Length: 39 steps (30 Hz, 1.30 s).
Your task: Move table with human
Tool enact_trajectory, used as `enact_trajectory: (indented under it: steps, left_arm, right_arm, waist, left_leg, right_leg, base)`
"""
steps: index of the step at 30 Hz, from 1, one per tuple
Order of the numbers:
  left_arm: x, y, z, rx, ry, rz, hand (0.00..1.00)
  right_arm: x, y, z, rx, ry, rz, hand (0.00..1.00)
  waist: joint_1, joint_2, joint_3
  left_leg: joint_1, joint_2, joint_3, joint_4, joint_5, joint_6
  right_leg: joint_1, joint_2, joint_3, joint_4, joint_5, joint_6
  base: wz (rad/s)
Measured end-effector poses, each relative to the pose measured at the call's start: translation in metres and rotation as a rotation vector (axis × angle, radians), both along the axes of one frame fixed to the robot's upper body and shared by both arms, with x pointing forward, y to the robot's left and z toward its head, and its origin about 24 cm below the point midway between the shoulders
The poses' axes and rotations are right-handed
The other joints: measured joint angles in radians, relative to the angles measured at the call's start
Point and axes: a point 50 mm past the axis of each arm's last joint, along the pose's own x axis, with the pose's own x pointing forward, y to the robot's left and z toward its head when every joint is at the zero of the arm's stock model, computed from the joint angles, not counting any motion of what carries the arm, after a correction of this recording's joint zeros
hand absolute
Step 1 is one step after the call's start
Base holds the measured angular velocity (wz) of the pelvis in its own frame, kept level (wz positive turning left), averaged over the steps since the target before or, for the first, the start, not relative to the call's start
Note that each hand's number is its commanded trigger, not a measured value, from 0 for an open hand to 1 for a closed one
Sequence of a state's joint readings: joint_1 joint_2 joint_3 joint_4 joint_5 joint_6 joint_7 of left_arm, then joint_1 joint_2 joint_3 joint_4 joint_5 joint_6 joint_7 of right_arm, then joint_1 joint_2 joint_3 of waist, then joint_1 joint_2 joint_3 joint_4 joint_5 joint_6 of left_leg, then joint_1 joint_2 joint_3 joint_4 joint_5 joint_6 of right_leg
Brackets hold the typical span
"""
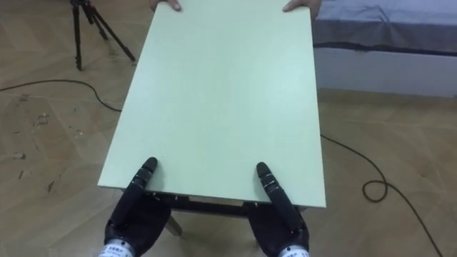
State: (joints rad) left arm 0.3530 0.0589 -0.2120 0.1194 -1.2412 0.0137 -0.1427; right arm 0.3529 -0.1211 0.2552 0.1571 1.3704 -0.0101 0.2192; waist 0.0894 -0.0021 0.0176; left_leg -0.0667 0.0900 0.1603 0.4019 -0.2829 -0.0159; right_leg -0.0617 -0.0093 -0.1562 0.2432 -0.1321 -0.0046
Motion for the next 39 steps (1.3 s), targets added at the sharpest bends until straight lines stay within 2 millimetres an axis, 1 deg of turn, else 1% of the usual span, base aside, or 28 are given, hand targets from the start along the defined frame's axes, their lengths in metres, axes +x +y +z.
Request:
enact_trajectory:
  steps: [3, 5, 6, 9, 10, 11, 12, 13, 14, 15, 17, 19, 20, 22, 25, 26, 27, 28, 29, 30, 31, 32, 33, 34, 36, 37, 38, 39]
  left_arm:
    - [-0.004, 0.001, -0.001, -0.005, 0.005, 0.004, 1.00]
    - [-0.005, 0.000, -0.002, -0.016, 0.010, 0.005, 1.00]
    - [-0.006, 0.002, -0.003, -0.023, 0.017, 0.010, 1.00]
    - [-0.013, 0.001, -0.006, -0.038, 0.042, 0.013, 1.00]
    - [-0.017, 0.001, -0.007, -0.044, 0.054, 0.015, 1.00]
    - [-0.017, 0.000, -0.007, -0.057, 0.048, 0.014, 1.00]
    - [-0.016, 0.000, -0.006, -0.059, 0.043, 0.014, 1.00]
    - [-0.014, 0.000, -0.004, -0.059, 0.032, 0.011, 1.00]
    - [-0.012, 0.000, -0.002, -0.061, 0.023, 0.010, 1.00]
    - [-0.011, 0.000, -0.002, -0.061, 0.018, 0.009, 1.00]
    - [-0.002, -0.001, 0.003, -0.056, -0.012, 0.001, 1.00]
    - [0.006, -0.001, 0.007, -0.054, -0.040, -0.001, 1.00]
    - [0.010, -0.001, 0.008, -0.053, -0.051, -0.004, 1.00]
    - [0.009, -0.002, 0.006, -0.051, -0.032, -0.001, 1.00]
    - [-0.004, -0.004, -0.001, -0.054, 0.013, -0.007, 1.00]
    - [-0.008, -0.004, -0.003, -0.054, 0.024, -0.004, 1.00]
    - [-0.008, -0.004, -0.003, -0.055, 0.028, -0.004, 1.00]
    - [-0.009, -0.003, -0.003, -0.058, 0.032, -0.001, 1.00]
    - [-0.010, -0.003, -0.005, -0.058, 0.045, 0.001, 1.00]
    - [-0.011, -0.004, -0.005, -0.054, 0.053, -0.009, 1.00]
    - [-0.010, -0.004, -0.005, -0.049, 0.050, -0.013, 1.00]
    - [-0.009, -0.005, -0.004, -0.044, 0.046, -0.022, 1.00]
    - [-0.008, -0.005, -0.004, -0.042, 0.044, -0.025, 1.00]
    - [-0.007, -0.006, -0.003, -0.040, 0.042, -0.028, 1.00]
    - [-0.006, -0.004, -0.002, -0.034, 0.035, -0.029, 1.00]
    - [-0.006, -0.002, -0.001, -0.026, 0.028, -0.028, 1.00]
    - [-0.004, 0.000, 0.001, -0.017, 0.015, -0.023, 1.00]
    - [-0.004, -0.001, 0.003, -0.019, 0.010, -0.023, 1.00]
  right_arm:
    - [-0.002, 0.000, -0.001, -0.005, 0.004, 0.009, 1.00]
    - [-0.003, 0.000, -0.001, -0.008, 0.006, 0.011, 1.00]
    - [-0.004, 0.001, -0.002, -0.008, 0.009, 0.015, 1.00]
    - [-0.008, -0.001, -0.003, -0.024, 0.017, 0.024, 1.00]
    - [-0.009, -0.001, -0.003, -0.025, 0.019, 0.032, 1.00]
    - [-0.007, -0.002, 0.000, -0.030, 0.007, 0.035, 1.00]
    - [-0.007, -0.002, 0.001, -0.031, 0.001, 0.034, 1.00]
    - [-0.005, -0.002, 0.003, -0.031, -0.012, 0.031, 1.00]
    - [-0.003, -0.002, 0.004, -0.033, -0.023, 0.029, 1.00]
    - [-0.002, -0.002, 0.005, -0.034, -0.028, 0.028, 1.00]
    - [0.005, -0.001, 0.009, -0.032, -0.053, 0.024, 1.00]
    - [0.013, -0.001, 0.013, -0.034, -0.081, 0.022, 1.00]
    - [0.017, -0.001, 0.014, -0.032, -0.091, 0.018, 1.00]
    - [0.014, -0.002, 0.012, -0.030, -0.074, 0.021, 1.00]
    - [0.001, -0.006, 0.005, -0.033, -0.029, 0.022, 1.00]
    - [-0.001, -0.007, 0.004, -0.041, -0.020, 0.031, 1.00]
    - [-0.002, -0.007, 0.003, -0.046, -0.018, 0.035, 1.00]
    - [-0.002, -0.007, 0.003, -0.047, -0.016, 0.036, 1.00]
    - [-0.003, -0.008, 0.002, -0.048, -0.008, 0.042, 1.00]
    - [-0.006, -0.010, 0.000, -0.047, 0.005, 0.033, 1.00]
    - [-0.007, -0.010, 0.000, -0.042, 0.008, 0.030, 1.00]
    - [-0.009, -0.011, 0.000, -0.024, 0.012, 0.019, 1.00]
    - [-0.010, -0.011, 0.000, -0.019, 0.012, 0.016, 1.00]
    - [-0.010, -0.012, 0.001, -0.017, 0.011, 0.014, 1.00]
    - [-0.009, -0.010, 0.001, -0.012, 0.007, 0.014, 1.00]
    - [-0.009, -0.008, 0.001, -0.005, 0.003, 0.012, 1.00]
    - [-0.005, -0.005, 0.003, 0.005, -0.006, 0.016, 1.00]
    - [-0.004, -0.004, 0.003, 0.012, -0.007, 0.017, 1.00]
  waist:
    - [0.031, 0.014, 0.0034]
    - [0.045, 0.024, 0.0024]
    - [0.050, 0.024, 0.0023]
    - [0.051, 0.034, 0.0015]
    - [0.035, 0.054, -0.0054]
    - [0.021, 0.070, -0.0013]
    - [0.014, 0.071, 0.0000]
    - [0.007, 0.071, 0.0005]
    - [-0.002, 0.075, 0.0021]
    - [-0.010, 0.078, 0.0036]
    - [-0.024, 0.086, 0.0077]
    - [-0.038, 0.094, 0.0097]
    - [-0.043, 0.094, 0.0097]
    - [-0.062, 0.085, 0.0084]
    - [-0.079, 0.069, 0.0025]
    - [-0.087, 0.061, 0.0018]
    - [-0.090, 0.058, 0.0024]
    - [-0.096, 0.048, 0.0038]
    - [-0.111, 0.043, 0.0062]
    - [-0.128, 0.038, 0.0050]
    - [-0.136, 0.032, 0.0046]
    - [-0.139, 0.020, 0.0021]
    - [-0.139, 0.019, 0.0020]
    - [-0.134, 0.019, 0.0016]
    - [-0.117, 0.010, -0.0009]
    - [-0.106, -0.007, -0.0055]
    - [-0.102, -0.022, -0.0002]
    - [-0.104, -0.021, 0.0012]
  left_leg:
    - [-0.102, 0.053, -0.039, 0.207, -0.004, -0.016]
    - [-0.179, 0.095, -0.060, 0.336, 0.027, -0.059]
    - [-0.200, 0.109, -0.065, 0.370, 0.050, -0.062]
    - [-0.224, 0.112, -0.072, 0.528, 0.095, -0.057]
    - [-0.202, 0.108, -0.084, 0.604, 0.098, -0.060]
    - [-0.156, 0.095, -0.087, 0.608, 0.093, -0.067]
    - [-0.130, 0.085, -0.093, 0.590, 0.073, -0.072]
    - [-0.083, 0.071, -0.105, 0.538, 0.029, -0.089]
    - [-0.035, 0.069, -0.116, 0.465, -0.022, -0.105]
    - [-0.013, 0.068, -0.127, 0.427, -0.046, -0.105]
    - [0.051, 0.068, -0.136, 0.238, -0.146, -0.093]
    - [0.054, 0.066, -0.122, 0.135, -0.200, -0.063]
    - [0.046, 0.051, -0.119, 0.086, -0.220, -0.043]
    - [0.021, 0.012, -0.115, 0.085, -0.208, -0.011]
    - [0.000, -0.063, -0.092, 0.082, -0.159, 0.036]
    - [-0.014, -0.085, -0.080, 0.081, -0.134, 0.055]
    - [-0.024, -0.096, -0.074, 0.082, -0.122, 0.064]
    - [-0.046, -0.110, -0.051, 0.080, -0.098, 0.082]
    - [-0.058, -0.106, -0.017, 0.082, -0.078, 0.093]
    - [-0.073, -0.100, 0.006, 0.074, -0.061, 0.106]
    - [-0.080, -0.098, 0.018, 0.066, -0.045, 0.108]
    - [-0.088, -0.089, 0.057, 0.044, -0.015, 0.105]
    - [-0.095, -0.087, 0.064, 0.037, -0.002, 0.107]
    - [-0.107, -0.086, 0.067, 0.025, 0.020, 0.109]
    - [-0.128, -0.085, 0.075, 0.006, 0.050, 0.109]
    - [-0.143, -0.086, 0.082, 0.004, 0.066, 0.102]
    - [-0.162, -0.086, 0.083, 0.015, 0.080, 0.087]
    - [-0.175, -0.089, 0.067, 0.011, 0.097, 0.084]
  right_leg:
    - [-0.016, 0.045, 0.008, 0.019, -0.019, -0.035]
    - [-0.046, 0.063, -0.011, 0.045, -0.037, -0.071]
    - [-0.052, 0.069, -0.028, 0.053, -0.040, -0.091]
    - [-0.064, 0.079, -0.047, 0.073, -0.044, -0.120]
    - [-0.074, 0.093, -0.057, 0.084, -0.045, -0.131]
    - [-0.089, 0.102, -0.076, 0.111, -0.044, -0.142]
    - [-0.107, 0.103, -0.083, 0.126, -0.044, -0.146]
    - [-0.143, 0.103, -0.092, 0.150, -0.043, -0.152]
    - [-0.170, 0.105, -0.106, 0.158, -0.034, -0.159]
    - [-0.183, 0.105, -0.115, 0.159, -0.027, -0.161]
    - [-0.249, 0.105, -0.140, 0.153, 0.019, -0.167]
    - [-0.307, 0.104, -0.154, 0.133, 0.071, -0.170]
    - [-0.335, 0.092, -0.156, 0.121, 0.106, -0.167]
    - [-0.338, 0.059, -0.154, 0.082, 0.160, -0.155]
    - [-0.320, 0.006, -0.109, 0.009, 0.242, -0.094]
    - [-0.314, -0.013, -0.089, -0.033, 0.287, -0.035]
    - [-0.311, -0.025, -0.086, -0.059, 0.311, 0.009]
    - [-0.309, -0.043, -0.066, -0.089, 0.341, 0.080]
    - [-0.332, -0.072, -0.067, 0.030, 0.295, 0.062]
    - [-0.356, -0.110, -0.060, 0.209, 0.186, 0.038]
    - [-0.359, -0.130, -0.046, 0.301, 0.128, 0.037]
    - [-0.346, -0.165, -0.015, 0.430, 0.037, 0.035]
    - [-0.327, -0.181, -0.005, 0.479, 0.002, 0.041]
    - [-0.275, -0.218, -0.008, 0.561, -0.043, 0.050]
    - [-0.180, -0.256, 0.014, 0.624, -0.052, 0.058]
    - [-0.122, -0.270, 0.028, 0.635, -0.030, 0.068]
    - [-0.098, -0.262, 0.038, 0.592, -0.036, 0.092]
    - [-0.113, -0.243, 0.029, 0.583, -0.028, 0.094]
  base:
    - [-0.17]
    - [0.00]
    - [0.03]
    - [0.05]
    - [0.20]
    - [0.30]
    - [0.32]
    - [0.20]
    - [0.20]
    - [0.20]
    - [0.16]
    - [0.05]
    - [0.00]
    - [0.05]
    - [-0.06]
    - [-0.11]
    - [-0.06]
    - [0.12]
    - [0.40]
    - [0.52]
    - [0.59]
    - [0.39]
    - [0.27]
    - [0.00]
    - [-0.13]
    - [-0.21]
    - [-0.10]
    - [0.04]
